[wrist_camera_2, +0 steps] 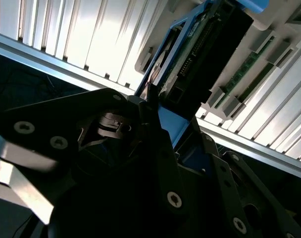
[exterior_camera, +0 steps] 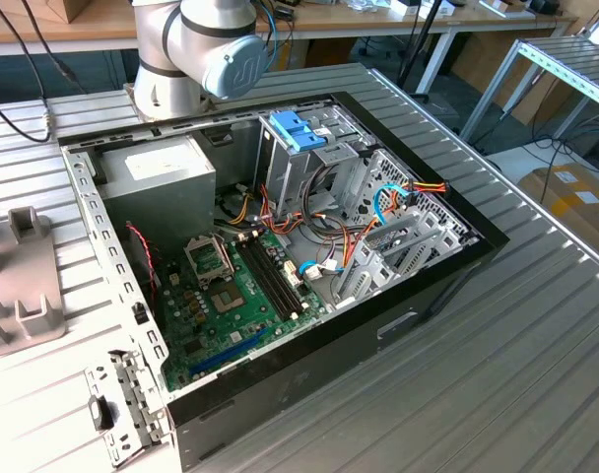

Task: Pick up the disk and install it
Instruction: 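Pick up the disk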

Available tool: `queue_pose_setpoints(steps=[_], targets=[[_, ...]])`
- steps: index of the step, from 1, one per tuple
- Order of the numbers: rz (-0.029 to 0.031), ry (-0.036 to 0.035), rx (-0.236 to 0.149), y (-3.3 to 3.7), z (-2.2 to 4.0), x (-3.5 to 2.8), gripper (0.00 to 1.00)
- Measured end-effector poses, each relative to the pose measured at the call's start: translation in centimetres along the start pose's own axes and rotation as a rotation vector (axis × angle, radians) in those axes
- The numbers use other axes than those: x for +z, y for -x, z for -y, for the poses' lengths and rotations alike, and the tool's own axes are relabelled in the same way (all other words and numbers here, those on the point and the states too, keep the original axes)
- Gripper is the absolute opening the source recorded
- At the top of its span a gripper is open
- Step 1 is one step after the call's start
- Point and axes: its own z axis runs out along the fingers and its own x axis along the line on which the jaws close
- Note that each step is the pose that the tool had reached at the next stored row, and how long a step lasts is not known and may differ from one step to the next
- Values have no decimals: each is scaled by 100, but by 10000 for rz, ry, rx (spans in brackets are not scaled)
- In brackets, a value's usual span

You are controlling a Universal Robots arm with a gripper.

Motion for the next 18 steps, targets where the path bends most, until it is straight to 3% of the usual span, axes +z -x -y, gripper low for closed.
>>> queue_pose_setpoints(steps=[18], targets=[[4, 1, 0, 7, -1, -125, 37]])
